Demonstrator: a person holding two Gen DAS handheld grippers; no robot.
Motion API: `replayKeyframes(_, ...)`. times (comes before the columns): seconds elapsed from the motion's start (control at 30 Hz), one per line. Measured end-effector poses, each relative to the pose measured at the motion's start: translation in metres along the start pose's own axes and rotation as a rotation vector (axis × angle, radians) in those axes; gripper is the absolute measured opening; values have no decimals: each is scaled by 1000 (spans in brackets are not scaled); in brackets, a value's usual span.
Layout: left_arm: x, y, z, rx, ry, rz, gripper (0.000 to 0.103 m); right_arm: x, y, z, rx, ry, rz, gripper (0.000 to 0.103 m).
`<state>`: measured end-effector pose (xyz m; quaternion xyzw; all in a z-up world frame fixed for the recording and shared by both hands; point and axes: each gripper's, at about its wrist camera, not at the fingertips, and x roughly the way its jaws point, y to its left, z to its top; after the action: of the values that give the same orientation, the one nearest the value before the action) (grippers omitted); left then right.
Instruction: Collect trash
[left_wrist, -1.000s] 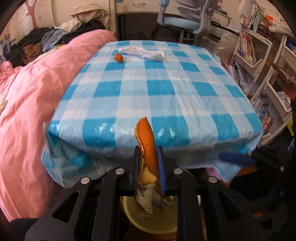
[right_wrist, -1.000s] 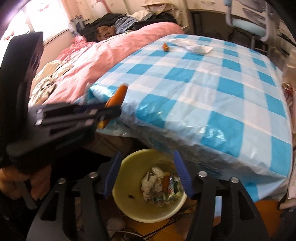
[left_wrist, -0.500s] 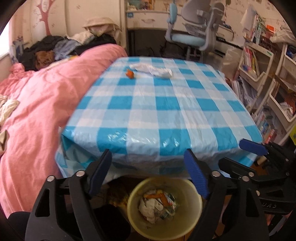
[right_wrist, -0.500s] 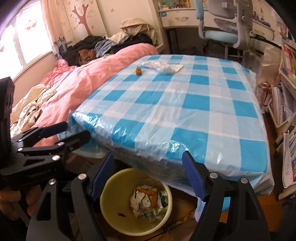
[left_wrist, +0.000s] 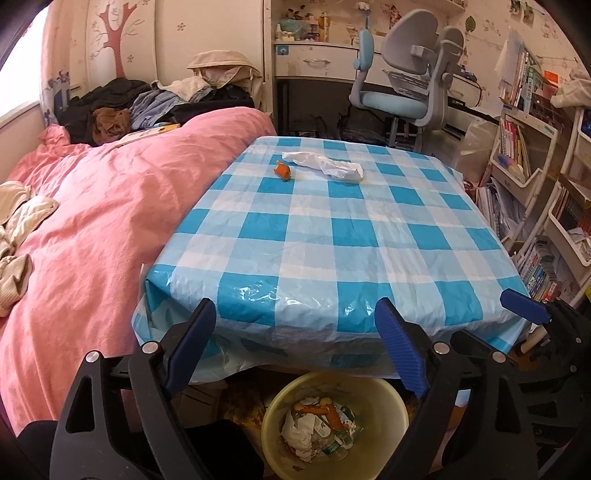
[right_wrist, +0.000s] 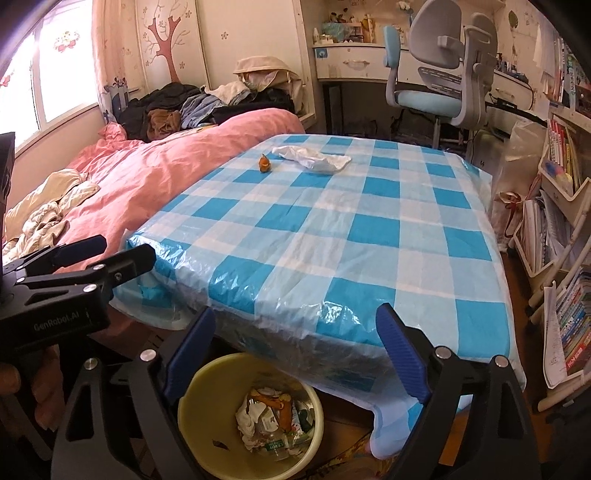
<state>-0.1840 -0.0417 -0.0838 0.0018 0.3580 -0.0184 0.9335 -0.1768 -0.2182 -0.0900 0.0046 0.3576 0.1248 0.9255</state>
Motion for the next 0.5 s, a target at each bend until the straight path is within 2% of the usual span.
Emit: replayKeyframes(0.5,7,4,3,-24,-4,9,88,8,1,-2,7,-28,-14,91)
